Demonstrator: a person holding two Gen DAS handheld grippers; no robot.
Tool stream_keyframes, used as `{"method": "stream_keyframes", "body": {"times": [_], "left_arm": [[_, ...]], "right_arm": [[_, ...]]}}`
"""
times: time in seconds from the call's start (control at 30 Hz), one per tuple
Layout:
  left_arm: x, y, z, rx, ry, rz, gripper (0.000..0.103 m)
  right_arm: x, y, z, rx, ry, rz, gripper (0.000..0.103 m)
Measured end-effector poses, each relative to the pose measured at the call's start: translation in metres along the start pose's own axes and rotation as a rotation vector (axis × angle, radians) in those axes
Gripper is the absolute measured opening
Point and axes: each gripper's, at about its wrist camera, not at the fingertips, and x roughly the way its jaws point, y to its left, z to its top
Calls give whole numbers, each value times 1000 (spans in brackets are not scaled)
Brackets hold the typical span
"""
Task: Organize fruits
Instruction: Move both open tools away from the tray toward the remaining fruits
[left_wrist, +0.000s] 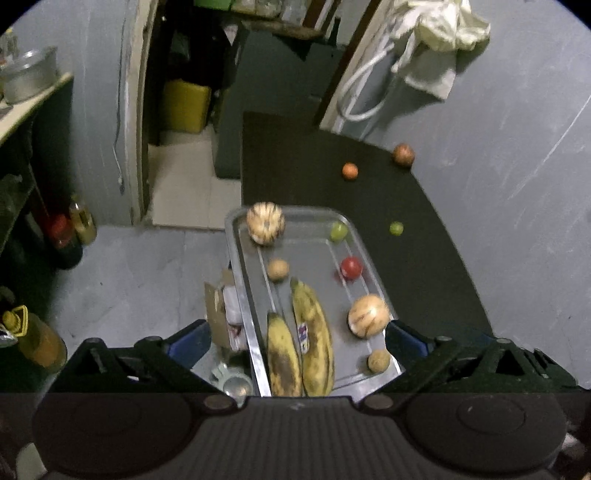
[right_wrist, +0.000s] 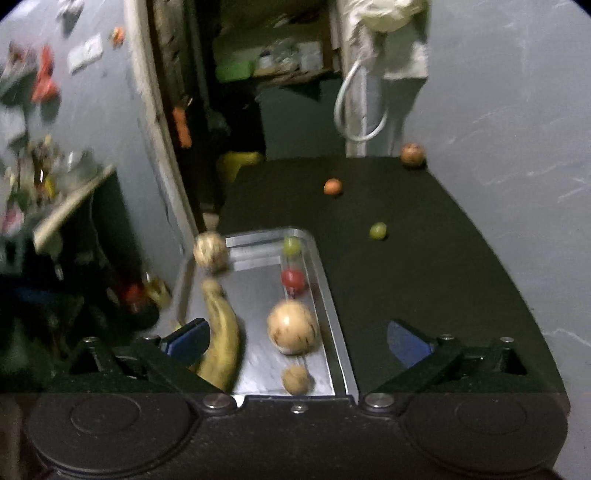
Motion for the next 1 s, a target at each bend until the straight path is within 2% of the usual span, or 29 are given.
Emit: {"method": "stream_keyframes", "body": {"times": [0.1,0.17,0.23,0.37,0.53,0.63,0.8,1.0], "left_arm": [[-20,1,11,-20,-43,-1,102],[-32,2,19,-36,-57,1,102],[-43,1,28,-43,-66,-11,102],[-70,-11,53,-6,-126,-55,102],[-88,-34,83,45,-174,-104,102],[-95,-47,97,64,-213,-133,102],[-92,-66,111,69,-228,-159,102],[-76,-81,121,55,-219,-169,102]], "right_arm": [[-28,0,38,160,16,-2,102],[-49,-2,67,237,22,45,102],[-70,-1,89,228,-36,79,102],[-107,3,118,157,-154,6,102],[-141,-4,138,170,-249,15,102],[-154,-12,156,239,-245,81,102],[-164,-27,196,422,-170,208,102],[-161,-28,239,476,-133,288,102]]}}
